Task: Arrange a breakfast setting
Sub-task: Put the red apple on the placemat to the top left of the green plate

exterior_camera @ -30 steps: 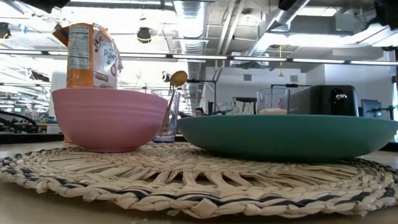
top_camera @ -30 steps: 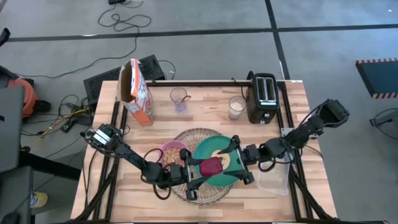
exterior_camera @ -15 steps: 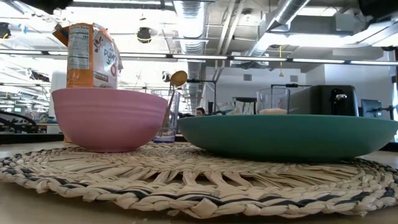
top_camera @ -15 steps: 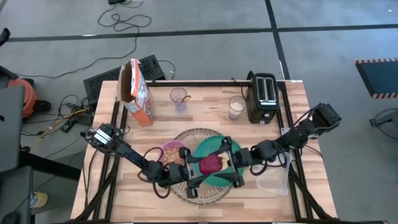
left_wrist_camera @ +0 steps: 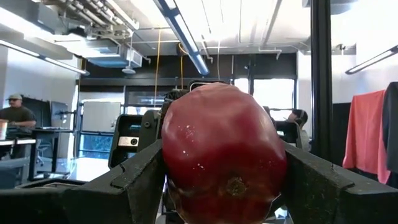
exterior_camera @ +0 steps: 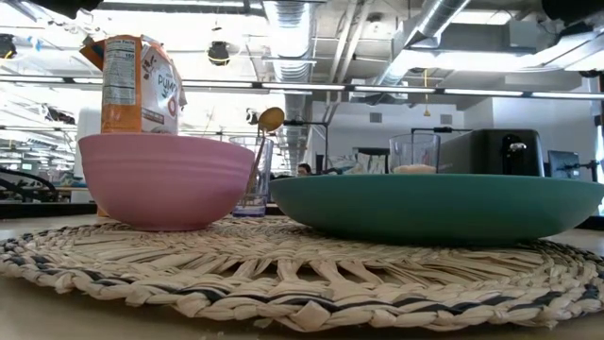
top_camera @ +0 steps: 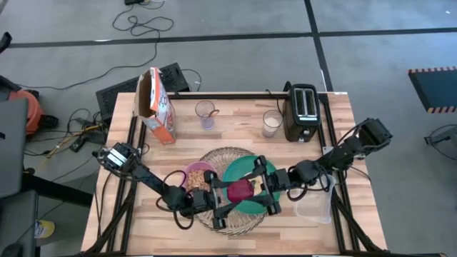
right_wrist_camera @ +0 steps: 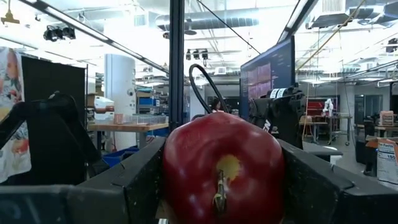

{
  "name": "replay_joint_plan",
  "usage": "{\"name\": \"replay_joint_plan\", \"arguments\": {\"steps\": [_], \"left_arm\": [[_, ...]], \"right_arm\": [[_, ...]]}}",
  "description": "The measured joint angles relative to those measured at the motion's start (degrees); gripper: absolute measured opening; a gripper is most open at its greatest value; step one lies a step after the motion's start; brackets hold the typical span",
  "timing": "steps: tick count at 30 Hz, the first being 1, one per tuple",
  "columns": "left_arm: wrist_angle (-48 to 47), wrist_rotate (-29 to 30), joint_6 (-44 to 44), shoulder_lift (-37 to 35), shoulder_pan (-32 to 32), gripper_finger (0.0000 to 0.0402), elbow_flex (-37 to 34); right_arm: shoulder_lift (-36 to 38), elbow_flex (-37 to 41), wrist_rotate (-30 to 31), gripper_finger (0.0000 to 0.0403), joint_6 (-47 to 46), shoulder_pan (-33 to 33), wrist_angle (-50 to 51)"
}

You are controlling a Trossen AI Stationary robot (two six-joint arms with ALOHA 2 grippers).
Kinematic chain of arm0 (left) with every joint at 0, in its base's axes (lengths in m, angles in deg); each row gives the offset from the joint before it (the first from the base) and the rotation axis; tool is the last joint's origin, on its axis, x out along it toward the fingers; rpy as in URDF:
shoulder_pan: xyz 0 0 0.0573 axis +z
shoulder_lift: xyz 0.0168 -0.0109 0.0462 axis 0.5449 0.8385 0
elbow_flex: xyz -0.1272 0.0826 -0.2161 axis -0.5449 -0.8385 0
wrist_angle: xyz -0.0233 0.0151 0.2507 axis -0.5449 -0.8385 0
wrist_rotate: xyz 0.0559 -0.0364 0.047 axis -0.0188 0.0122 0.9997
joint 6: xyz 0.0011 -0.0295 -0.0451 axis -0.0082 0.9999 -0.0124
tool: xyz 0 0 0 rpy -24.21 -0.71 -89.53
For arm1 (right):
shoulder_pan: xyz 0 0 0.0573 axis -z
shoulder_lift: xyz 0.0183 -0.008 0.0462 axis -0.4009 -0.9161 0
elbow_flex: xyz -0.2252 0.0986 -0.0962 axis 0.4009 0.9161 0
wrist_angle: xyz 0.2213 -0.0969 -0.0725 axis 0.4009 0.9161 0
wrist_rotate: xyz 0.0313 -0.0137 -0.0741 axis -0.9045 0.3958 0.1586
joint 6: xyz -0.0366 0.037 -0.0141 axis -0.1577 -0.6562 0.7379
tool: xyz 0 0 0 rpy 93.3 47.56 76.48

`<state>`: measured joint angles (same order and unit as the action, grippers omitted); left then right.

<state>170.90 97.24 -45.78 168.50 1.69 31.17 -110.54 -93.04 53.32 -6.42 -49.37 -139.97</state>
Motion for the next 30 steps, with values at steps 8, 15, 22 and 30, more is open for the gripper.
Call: {"name": "replay_joint_plan", "arguments": {"steps": [8, 15, 22, 30], "left_arm": [[-0.91, 14.42, 0.37, 0.0, -3.42, 0.0278, 0.03], [-0.3, 25.5, -8.77, -0.72, -7.39, 0.028, 0.03], [-0.35, 35.83, -11.15, -2.85, -11.09, 0.028, 0.02], [0.11, 48.67, -17.15, -5.75, -15.29, 0.0281, 0.02]], "right_arm": [[-0.01, 0.0, 1.21, 0.0291, 1.55, 0.09, 3.03], [-0.03, -0.28, 2.09, 0.0291, 1.5, 0.01, 4.38], [-0.01, -4.01, 2.62, 0.0289, 1.35, 0.46, 11.67], [0.06, -10.02, 5.65, 0.029, 1.97, 0.34, 26.79]]}}
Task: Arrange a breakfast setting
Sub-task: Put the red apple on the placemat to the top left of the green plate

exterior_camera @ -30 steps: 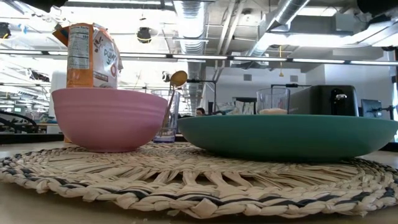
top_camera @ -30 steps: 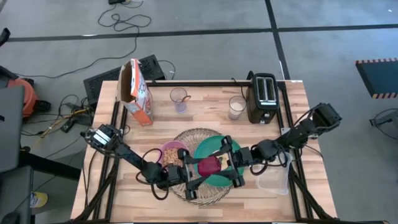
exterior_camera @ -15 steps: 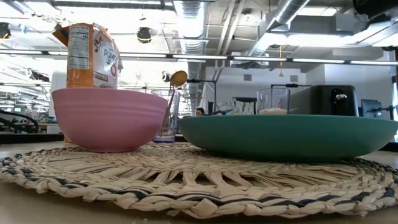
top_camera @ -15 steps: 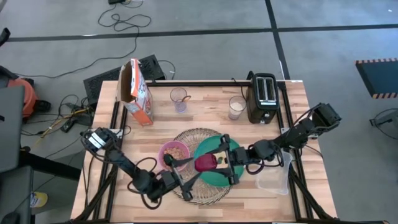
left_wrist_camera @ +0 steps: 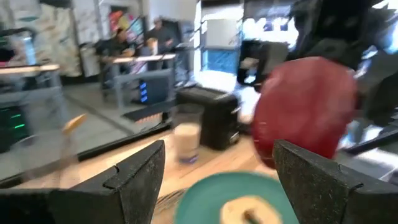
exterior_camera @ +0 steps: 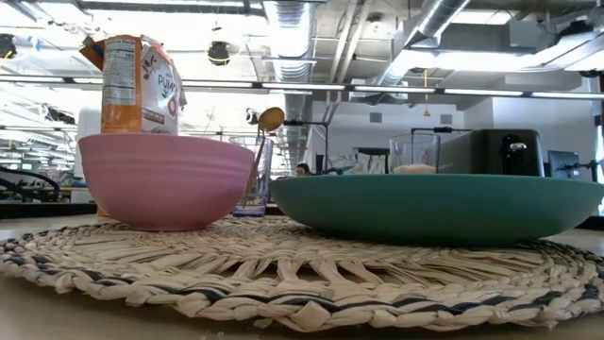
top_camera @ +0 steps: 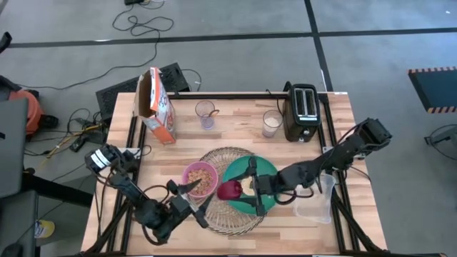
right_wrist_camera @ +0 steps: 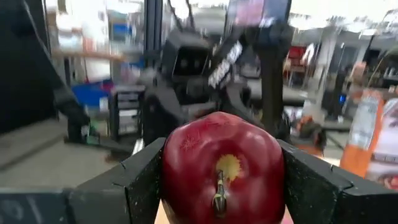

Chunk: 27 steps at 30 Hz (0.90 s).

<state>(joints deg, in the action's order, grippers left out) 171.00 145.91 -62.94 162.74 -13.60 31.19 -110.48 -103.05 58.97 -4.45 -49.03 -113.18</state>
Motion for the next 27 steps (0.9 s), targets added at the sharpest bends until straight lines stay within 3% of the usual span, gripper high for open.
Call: {"name": "replay_joint_plan", "arguments": {"steps": [8, 19, 27], "left_arm": [[-0.24, 0.93, -0.47, -0.49, -4.97, 0.0281, -3.82], [-0.37, 0.38, 13.23, -1.53, -10.41, 0.0281, -14.45], [-0.44, -7.07, 32.01, -1.53, -11.66, 0.0281, -27.75]], "right_arm": [[-0.02, -8.18, 3.53, 0.0291, -4.36, 3.36, 25.28], [-0.26, -8.63, 3.59, 0.0292, -7.54, 13.26, 36.96], [-1.39, -8.77, -1.24, 0.0293, -8.3, 22.22, 38.0]]}}
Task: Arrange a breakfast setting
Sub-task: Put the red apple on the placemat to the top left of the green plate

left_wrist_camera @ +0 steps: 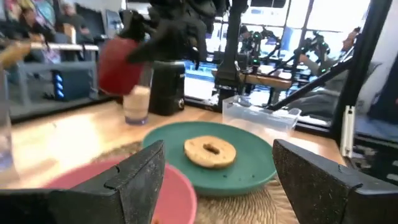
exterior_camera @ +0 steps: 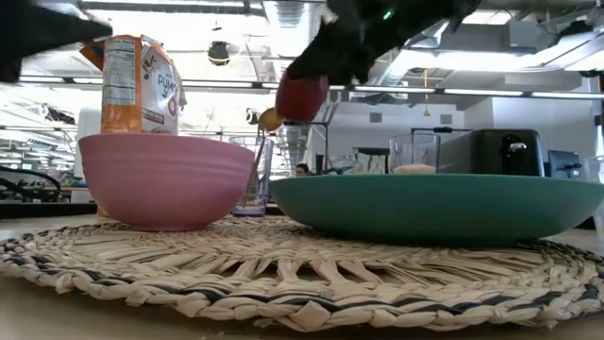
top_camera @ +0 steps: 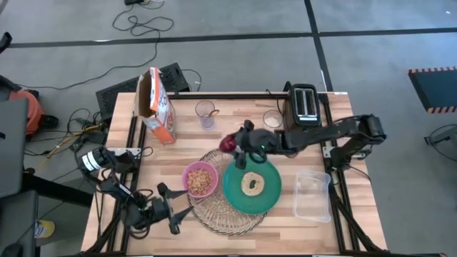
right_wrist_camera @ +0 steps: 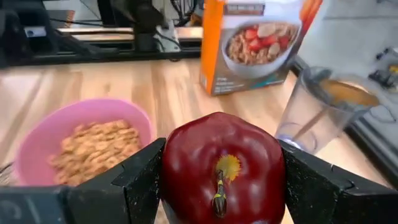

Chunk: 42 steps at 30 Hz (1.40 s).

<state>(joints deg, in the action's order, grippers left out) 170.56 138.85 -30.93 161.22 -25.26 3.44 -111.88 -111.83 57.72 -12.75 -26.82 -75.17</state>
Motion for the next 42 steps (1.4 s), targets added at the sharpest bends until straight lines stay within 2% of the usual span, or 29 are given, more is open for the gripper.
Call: {"name": "replay_joint_plan", "arguments": {"steps": [5, 9, 12, 16, 24, 33, 42], "left_arm": [[0.04, -2.17, 12.83, 0.0, 1.47, 0.0281, -5.82], [-1.38, -2.63, 15.78, 0.04, 1.77, 0.0281, -5.78], [-1.57, -2.54, 14.34, 0.04, 1.19, 0.0281, -4.62], [-1.34, -1.28, 7.72, -0.59, 0.78, 0.0281, -3.0], [-1.27, -1.07, 1.2, -1.68, 0.8, 0.0281, -1.25], [-1.29, -0.91, 0.75, -1.7, 0.8, 0.0281, -1.12], [-1.31, -0.91, 0.72, -1.7, 0.83, 0.0281, -1.12]], "right_arm": [[-6.94, -3.75, -6.25, 0.0293, -0.8, 4.1, 3.65], [-12.72, -8.48, -7.27, 0.0293, -0.75, 4.89, 8.12], [-16.11, -11.0, -7.27, 0.0293, -0.73, 4.88, 11.5], [-19.11, -12.13, -7.24, 0.0293, -0.79, 4.94, 11.19], [-20.75, -11.87, -7.2, 0.0293, -2.85, 5.24, 13.29], [-21.95, -12.12, -6.99, 0.0295, -3.09, 4.4, 12.38], [-22.1, -11.98, -6.96, 0.034, -2.08, 4.14, 12.63]]}}
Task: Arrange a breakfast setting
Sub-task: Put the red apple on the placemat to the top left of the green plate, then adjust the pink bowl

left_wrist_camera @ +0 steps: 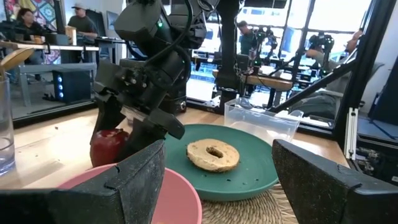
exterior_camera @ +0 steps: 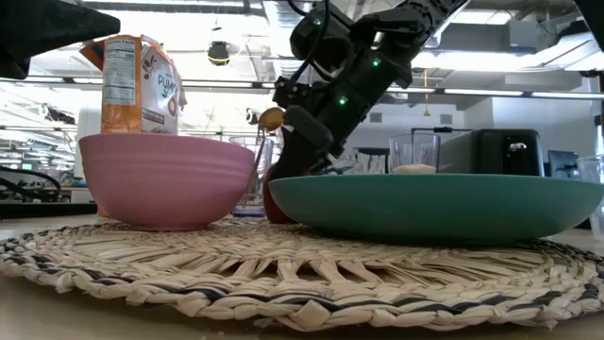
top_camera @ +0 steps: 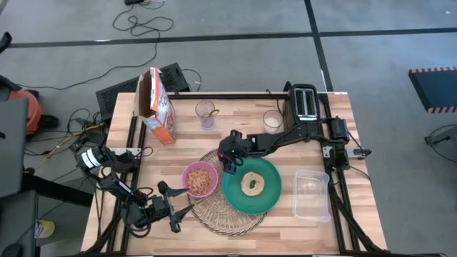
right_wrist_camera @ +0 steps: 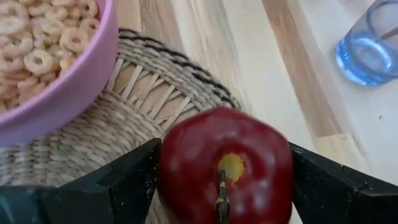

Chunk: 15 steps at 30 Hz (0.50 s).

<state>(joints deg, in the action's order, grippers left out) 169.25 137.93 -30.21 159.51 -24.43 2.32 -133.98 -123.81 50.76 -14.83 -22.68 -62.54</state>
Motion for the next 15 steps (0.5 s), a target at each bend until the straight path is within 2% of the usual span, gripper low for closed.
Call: {"name": "replay_joint_plan", "arguments": {"steps": [7, 15], "left_arm": [[-0.01, 0.0, -0.02, 0.0, 0.0, 0.0281, 0.0], [-0.04, 0.04, 0.0, 0.0, 0.0, 0.0281, 0.0]], "right_arm": [[0.91, 0.07, -0.07, 0.035, 0.33, -0.11, 0.29], [6.11, 0.03, -0.07, 0.035, 0.7, -0.27, 3.05]]}}
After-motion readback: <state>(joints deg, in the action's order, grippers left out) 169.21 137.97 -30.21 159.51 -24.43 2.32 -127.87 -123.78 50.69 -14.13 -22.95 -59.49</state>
